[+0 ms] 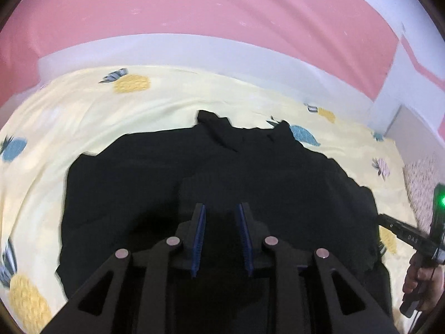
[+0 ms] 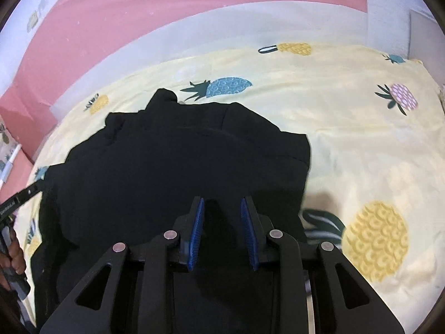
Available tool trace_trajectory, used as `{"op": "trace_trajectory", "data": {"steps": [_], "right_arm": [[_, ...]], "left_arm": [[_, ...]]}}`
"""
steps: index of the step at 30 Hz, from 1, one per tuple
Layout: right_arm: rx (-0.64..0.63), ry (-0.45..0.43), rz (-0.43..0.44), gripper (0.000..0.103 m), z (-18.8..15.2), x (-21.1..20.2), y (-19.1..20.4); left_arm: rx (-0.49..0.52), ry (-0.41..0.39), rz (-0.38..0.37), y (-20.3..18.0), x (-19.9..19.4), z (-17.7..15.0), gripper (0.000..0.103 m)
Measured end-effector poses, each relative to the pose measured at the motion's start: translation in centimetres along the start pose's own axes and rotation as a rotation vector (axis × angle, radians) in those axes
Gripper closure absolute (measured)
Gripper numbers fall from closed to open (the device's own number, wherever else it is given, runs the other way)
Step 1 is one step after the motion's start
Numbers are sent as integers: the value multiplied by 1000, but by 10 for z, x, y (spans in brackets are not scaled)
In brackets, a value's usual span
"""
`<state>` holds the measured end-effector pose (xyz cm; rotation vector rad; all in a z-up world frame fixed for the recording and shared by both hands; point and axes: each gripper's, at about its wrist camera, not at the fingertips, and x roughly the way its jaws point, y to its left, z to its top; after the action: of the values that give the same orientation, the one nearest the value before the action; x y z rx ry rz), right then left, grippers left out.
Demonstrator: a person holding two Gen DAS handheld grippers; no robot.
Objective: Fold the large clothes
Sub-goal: 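Release the sleeve onto the coat and withdraw the right tool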
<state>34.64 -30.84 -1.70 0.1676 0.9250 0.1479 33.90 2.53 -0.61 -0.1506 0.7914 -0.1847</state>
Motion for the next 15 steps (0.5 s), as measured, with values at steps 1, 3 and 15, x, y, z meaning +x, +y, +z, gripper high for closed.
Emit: {"op": "trace_trajectory", "data": {"steps": [1, 3, 15], "right_arm": [[-4, 13, -7, 74, -1, 7, 1], [-6, 56, -29, 74, -8, 21, -5], [34, -4, -38, 77, 12, 9, -34]], "left_arm": [[19, 16, 11, -3, 12, 0, 77], [47, 85, 73, -1, 42, -10, 76], [-19, 75, 107, 28, 39, -11, 77]]}}
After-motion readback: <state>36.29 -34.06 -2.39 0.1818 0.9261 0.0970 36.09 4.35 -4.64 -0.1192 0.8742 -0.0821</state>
